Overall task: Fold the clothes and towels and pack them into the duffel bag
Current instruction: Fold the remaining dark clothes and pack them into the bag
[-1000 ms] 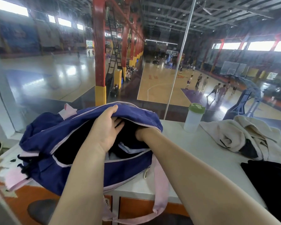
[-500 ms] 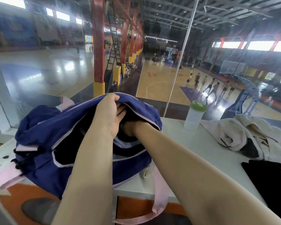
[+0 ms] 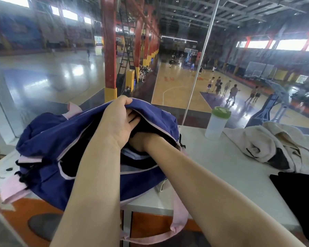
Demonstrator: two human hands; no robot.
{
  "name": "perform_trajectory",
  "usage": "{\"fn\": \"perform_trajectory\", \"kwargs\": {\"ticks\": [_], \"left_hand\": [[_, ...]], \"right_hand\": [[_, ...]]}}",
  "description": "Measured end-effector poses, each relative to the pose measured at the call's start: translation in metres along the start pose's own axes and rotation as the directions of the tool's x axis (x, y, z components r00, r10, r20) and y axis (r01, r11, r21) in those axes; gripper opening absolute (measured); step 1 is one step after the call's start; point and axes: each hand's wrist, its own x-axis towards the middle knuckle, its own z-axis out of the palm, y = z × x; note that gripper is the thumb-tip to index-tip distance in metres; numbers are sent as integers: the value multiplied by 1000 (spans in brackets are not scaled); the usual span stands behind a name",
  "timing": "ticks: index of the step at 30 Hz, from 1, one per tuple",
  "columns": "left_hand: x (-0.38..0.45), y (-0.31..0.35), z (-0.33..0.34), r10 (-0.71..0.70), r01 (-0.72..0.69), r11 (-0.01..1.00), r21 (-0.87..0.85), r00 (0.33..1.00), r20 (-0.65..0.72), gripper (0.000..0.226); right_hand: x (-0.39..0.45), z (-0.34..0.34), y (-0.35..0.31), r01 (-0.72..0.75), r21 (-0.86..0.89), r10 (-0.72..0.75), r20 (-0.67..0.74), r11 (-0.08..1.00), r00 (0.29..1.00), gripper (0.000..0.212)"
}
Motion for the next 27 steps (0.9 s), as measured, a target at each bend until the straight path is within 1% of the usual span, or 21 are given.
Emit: {"fn": "perform_trajectory", "kwargs": {"ticks": [1,2,3,4,5,9,11,13,15,16,18,19,21,23,27], "left_hand": [[0,-1,0,-2,2,1000,-8,1000,12,40],[-1,-1,0,0,0,1000,4,1000,17,40],[-1,-1,1,-6,6,1000,-6,1000,26,40],[-1,-1,0,-12,12,1000,4,1000,25,40],[-1,-2,0,-12,12,1000,-11,1000,26,40],[-4,-6,3,-16,16,1000,6,1000,14,41],[-6,-11,4,-5,6,999,33,999,-34,40],[-12,-18,8,-4,14,995,94,995,-104,35],[-20,-28,10,-14,44,980,196,988,-155,27],[-25,-34,11,-14,62,960,273,985,-174,28],[-36,-45,13,-2,101,889,446,976,-217,41],[-42,-48,15,20,100,852,514,975,-221,43],[-52,-55,18,81,46,799,599,980,-183,42],[-63,-61,21,112,5,749,663,985,-134,42],[-87,-87,25,114,-41,666,745,992,-47,34]], "right_hand": [[3,3,0,40,-31,-41,-31,999,999,28],[-4,6,-5,64,-22,-64,-7,998,998,48],[-7,16,-9,38,31,-36,-42,999,998,61],[-9,22,-11,-7,76,12,-72,997,997,68],[-6,31,-10,-29,102,39,-97,994,995,70],[-15,18,-3,13,121,3,-129,993,992,69],[-29,15,-5,29,88,-20,-101,996,995,70],[-47,12,-4,53,46,-46,-141,998,989,72],[-67,12,1,89,53,-75,-230,995,970,71],[-77,14,4,105,45,-90,-259,993,962,70],[-96,22,13,127,38,-111,-297,991,949,63],[-104,26,18,130,39,-110,-325,991,939,60],[-120,34,31,136,42,-108,-407,990,907,56],[-137,41,45,143,44,-104,-485,989,868,53],[-175,57,74,134,99,-63,-525,986,849,53]]}}
